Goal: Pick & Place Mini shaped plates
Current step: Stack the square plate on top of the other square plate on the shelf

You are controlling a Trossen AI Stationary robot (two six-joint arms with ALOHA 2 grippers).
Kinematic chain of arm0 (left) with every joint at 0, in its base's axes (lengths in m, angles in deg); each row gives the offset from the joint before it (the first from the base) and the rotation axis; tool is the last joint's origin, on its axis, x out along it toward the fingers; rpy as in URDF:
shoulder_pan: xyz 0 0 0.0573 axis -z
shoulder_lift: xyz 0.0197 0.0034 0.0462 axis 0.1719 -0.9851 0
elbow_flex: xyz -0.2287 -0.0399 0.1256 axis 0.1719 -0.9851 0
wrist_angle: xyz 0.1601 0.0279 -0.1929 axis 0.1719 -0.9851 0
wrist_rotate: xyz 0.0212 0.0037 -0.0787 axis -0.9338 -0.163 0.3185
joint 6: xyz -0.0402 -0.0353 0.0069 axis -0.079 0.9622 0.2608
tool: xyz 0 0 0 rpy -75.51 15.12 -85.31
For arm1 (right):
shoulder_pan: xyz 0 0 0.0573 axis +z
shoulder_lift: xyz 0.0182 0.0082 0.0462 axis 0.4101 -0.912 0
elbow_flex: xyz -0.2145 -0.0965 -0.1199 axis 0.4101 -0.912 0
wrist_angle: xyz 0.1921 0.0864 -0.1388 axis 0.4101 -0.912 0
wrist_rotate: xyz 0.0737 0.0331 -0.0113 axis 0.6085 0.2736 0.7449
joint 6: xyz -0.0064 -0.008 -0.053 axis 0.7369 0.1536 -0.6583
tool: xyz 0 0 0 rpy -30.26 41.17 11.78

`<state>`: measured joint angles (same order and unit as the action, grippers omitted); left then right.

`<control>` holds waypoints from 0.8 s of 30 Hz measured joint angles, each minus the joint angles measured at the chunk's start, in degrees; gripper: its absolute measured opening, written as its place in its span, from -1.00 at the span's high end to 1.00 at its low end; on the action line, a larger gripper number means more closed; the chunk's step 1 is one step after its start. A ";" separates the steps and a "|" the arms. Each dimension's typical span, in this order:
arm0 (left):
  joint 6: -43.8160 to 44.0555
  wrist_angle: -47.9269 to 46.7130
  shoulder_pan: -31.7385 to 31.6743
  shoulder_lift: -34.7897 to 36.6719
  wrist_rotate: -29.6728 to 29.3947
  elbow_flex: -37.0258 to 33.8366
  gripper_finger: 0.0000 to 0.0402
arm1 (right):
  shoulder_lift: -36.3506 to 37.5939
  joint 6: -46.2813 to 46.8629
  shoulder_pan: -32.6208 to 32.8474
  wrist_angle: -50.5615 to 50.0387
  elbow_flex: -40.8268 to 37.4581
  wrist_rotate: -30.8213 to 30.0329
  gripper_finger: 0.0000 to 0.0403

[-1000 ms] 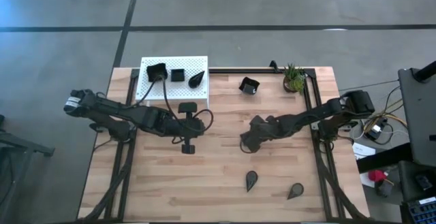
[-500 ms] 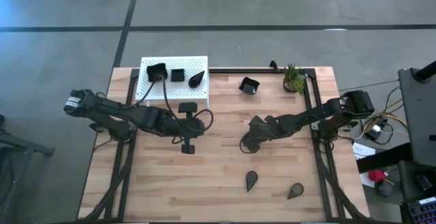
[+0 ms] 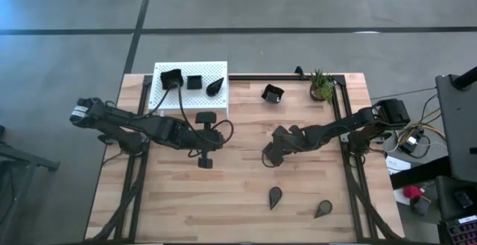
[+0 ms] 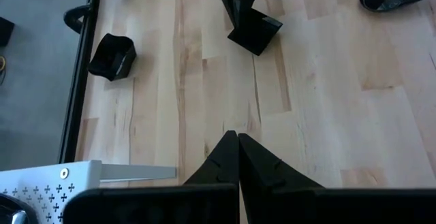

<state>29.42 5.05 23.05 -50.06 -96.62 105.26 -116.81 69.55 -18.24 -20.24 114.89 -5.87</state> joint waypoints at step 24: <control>0.22 2.90 0.02 -0.02 0.02 0.00 1.00 | 3.81 -14.34 2.30 0.71 10.30 -10.77 0.96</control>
<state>29.64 7.94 23.07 -50.08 -96.60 105.26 -113.00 55.20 -15.93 -19.53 125.19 -16.64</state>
